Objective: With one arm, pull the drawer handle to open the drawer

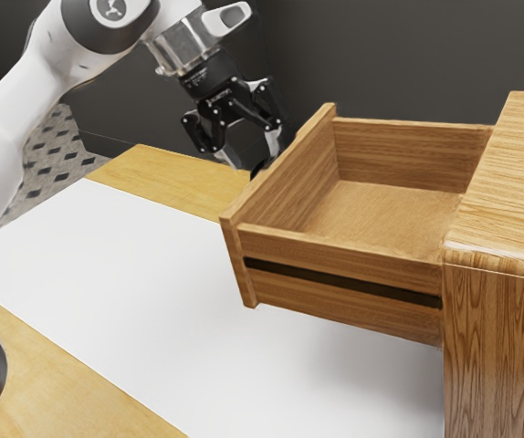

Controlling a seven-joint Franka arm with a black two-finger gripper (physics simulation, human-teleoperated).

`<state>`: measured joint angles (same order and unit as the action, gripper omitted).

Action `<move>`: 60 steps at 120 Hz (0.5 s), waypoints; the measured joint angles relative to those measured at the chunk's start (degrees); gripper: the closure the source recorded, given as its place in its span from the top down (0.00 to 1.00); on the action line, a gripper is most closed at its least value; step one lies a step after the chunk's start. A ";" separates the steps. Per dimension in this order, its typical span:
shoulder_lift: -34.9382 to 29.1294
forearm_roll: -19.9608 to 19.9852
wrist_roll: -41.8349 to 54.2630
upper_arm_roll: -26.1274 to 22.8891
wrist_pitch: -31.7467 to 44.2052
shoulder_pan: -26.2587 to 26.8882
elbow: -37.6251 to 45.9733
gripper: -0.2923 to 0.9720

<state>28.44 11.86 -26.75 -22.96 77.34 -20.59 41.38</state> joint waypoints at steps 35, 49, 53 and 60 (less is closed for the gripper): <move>-10.11 1.19 1.56 0.28 -8.01 1.23 1.06 0.77; -16.03 -2.33 2.17 0.38 -14.84 11.06 2.36 0.77; -17.70 -3.83 2.32 0.32 -16.22 13.51 3.46 0.77; -21.11 -5.67 2.58 0.72 -18.11 15.32 6.42 0.77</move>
<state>7.33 6.18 -24.17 -22.25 59.23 -5.26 47.80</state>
